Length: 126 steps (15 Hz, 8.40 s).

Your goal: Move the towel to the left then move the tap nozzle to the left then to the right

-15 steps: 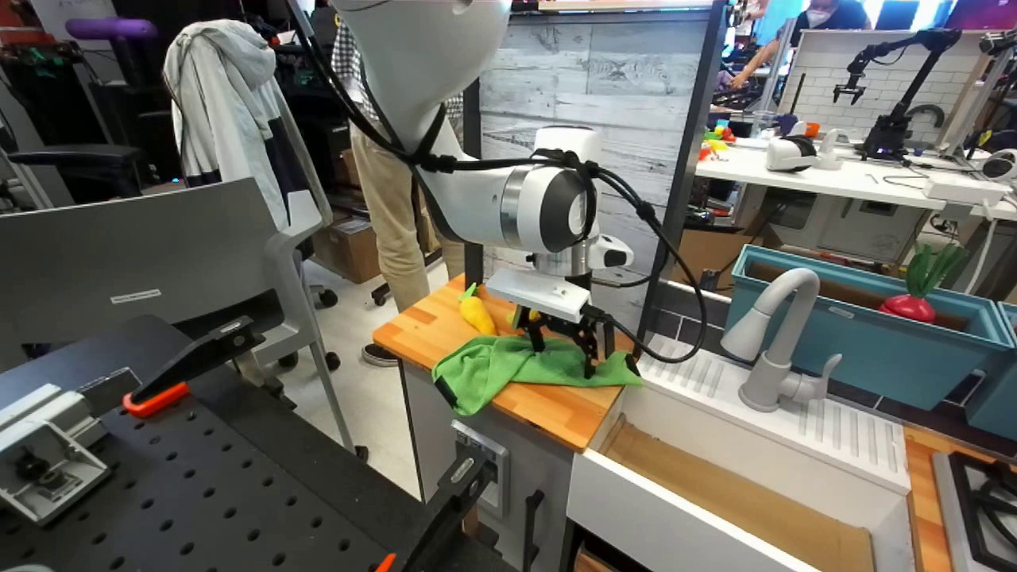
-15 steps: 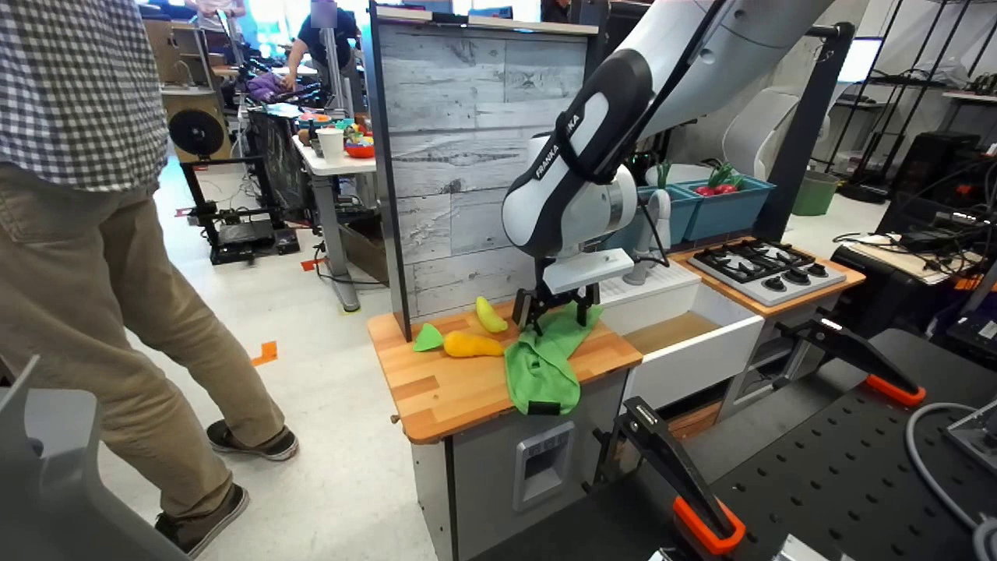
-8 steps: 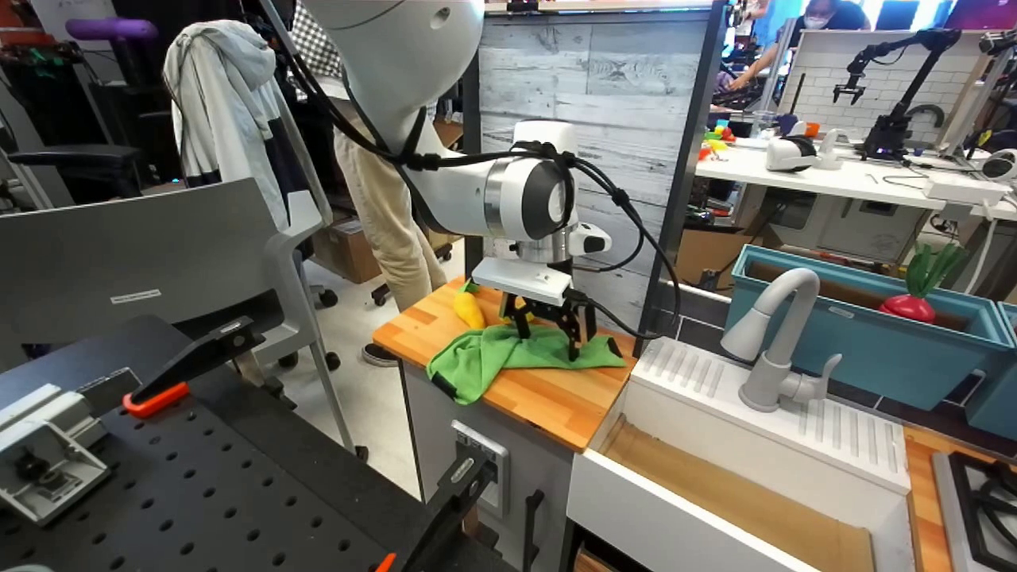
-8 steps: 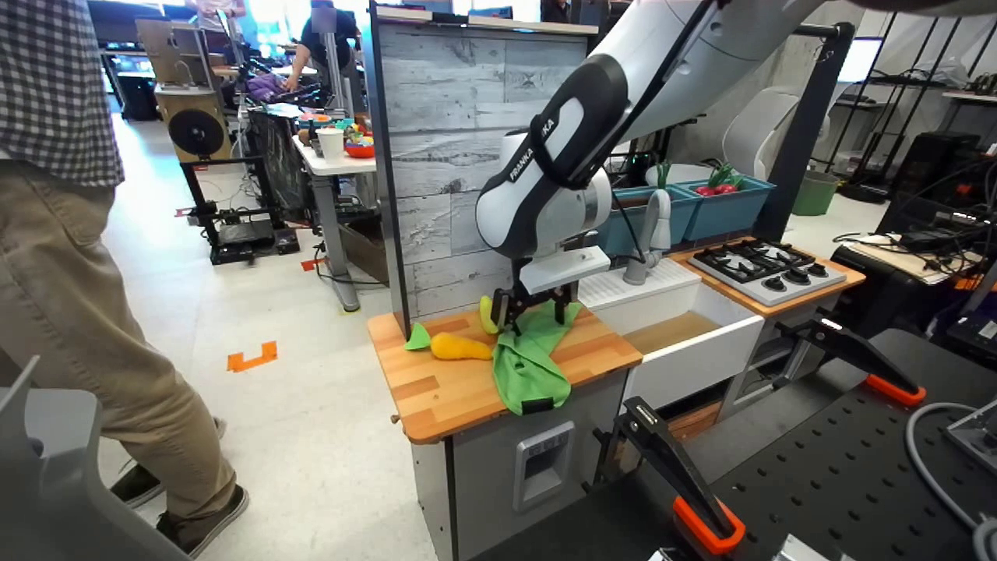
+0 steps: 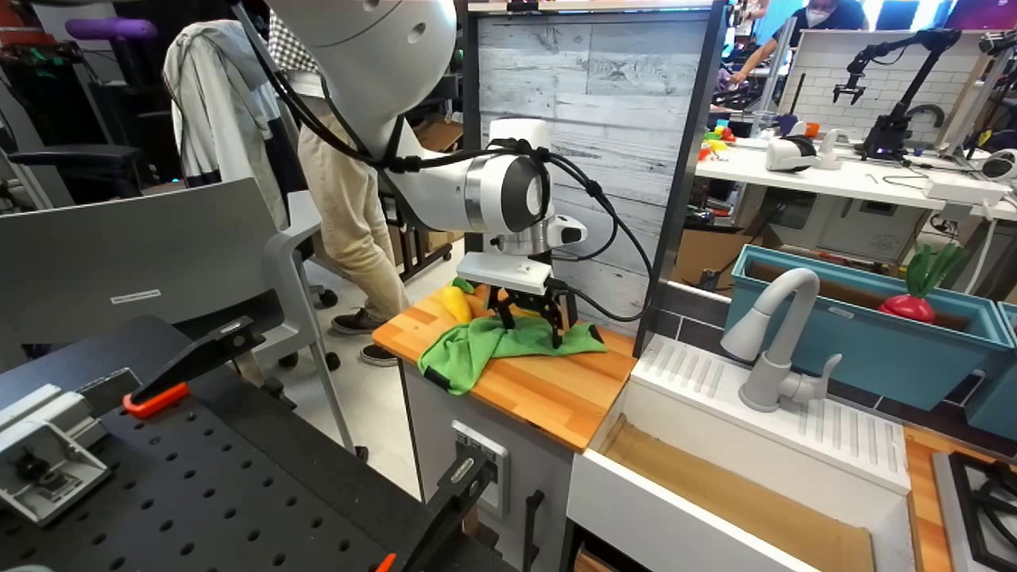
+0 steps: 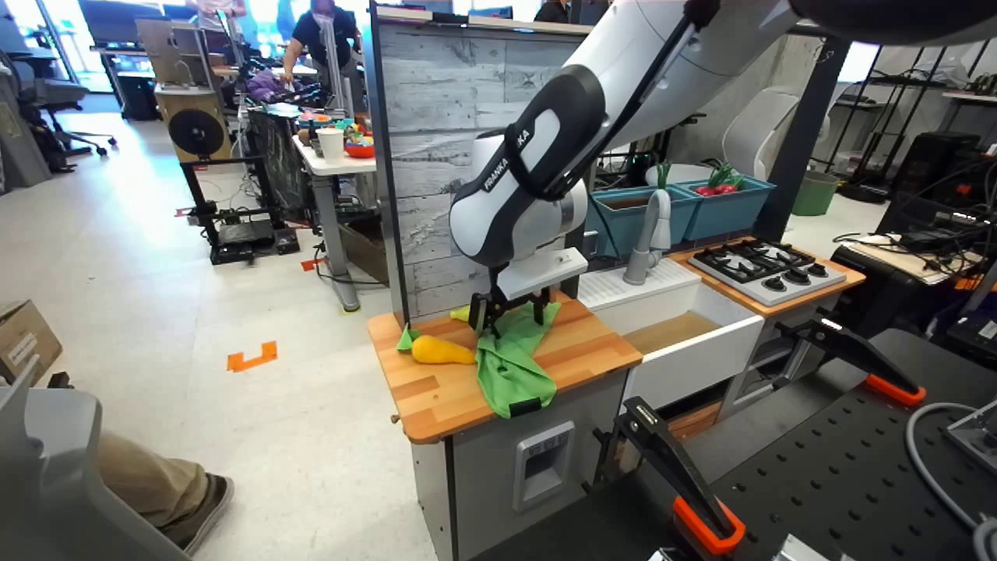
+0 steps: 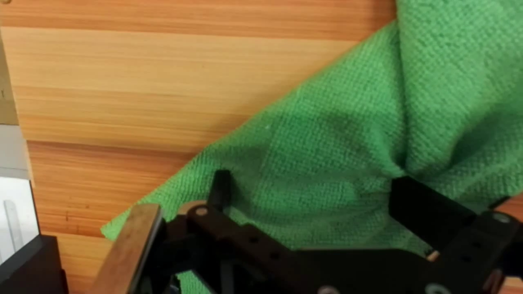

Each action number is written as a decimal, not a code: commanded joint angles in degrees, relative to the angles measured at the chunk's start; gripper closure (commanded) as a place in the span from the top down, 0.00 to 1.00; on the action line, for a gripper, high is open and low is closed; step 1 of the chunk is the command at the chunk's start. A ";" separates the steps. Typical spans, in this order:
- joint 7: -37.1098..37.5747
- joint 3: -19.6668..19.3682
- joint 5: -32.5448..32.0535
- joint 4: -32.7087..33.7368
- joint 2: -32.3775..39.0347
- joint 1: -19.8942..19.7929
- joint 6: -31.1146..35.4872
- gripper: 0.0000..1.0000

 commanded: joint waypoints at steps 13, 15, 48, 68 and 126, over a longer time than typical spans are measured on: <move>-3.56 1.27 0.46 -1.53 -2.75 0.19 0.26 1.00; -4.11 1.70 0.71 -3.58 -4.59 -0.04 0.53 1.00; -16.66 4.97 13.00 -46.93 -40.82 -25.93 5.45 1.00; -3.76 0.67 18.49 -29.06 -30.80 -26.54 3.63 1.00; 0.43 4.83 20.29 -19.51 -26.95 -24.61 3.63 1.00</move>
